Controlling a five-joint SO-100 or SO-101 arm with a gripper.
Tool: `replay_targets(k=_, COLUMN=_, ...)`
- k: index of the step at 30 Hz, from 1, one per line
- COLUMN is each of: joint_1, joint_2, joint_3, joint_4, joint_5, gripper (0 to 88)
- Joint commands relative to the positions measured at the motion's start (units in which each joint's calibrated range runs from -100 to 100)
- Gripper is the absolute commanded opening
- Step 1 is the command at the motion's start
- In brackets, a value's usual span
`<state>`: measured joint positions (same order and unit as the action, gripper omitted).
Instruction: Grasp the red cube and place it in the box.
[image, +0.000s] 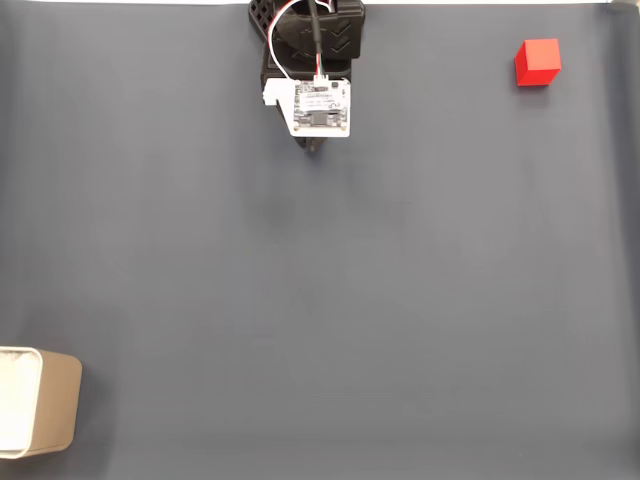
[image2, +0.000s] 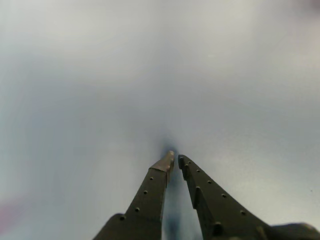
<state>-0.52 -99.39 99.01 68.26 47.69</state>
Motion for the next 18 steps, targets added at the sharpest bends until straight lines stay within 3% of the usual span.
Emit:
replay_targets(k=1, joint_1=0.59, joint_2=-0.52, joint_3=0.81, joint_4=-6.13, joint_5=0.05, gripper=0.0)
replay_targets(k=12, joint_1=1.51, joint_2=-0.35, joint_3=0.08, joint_4=-20.63, joint_5=0.05, gripper=0.0)
replay_targets(k=18, joint_1=1.51, joint_2=2.77, joint_3=-5.12, joint_4=-22.36, joint_5=0.29, gripper=0.0)
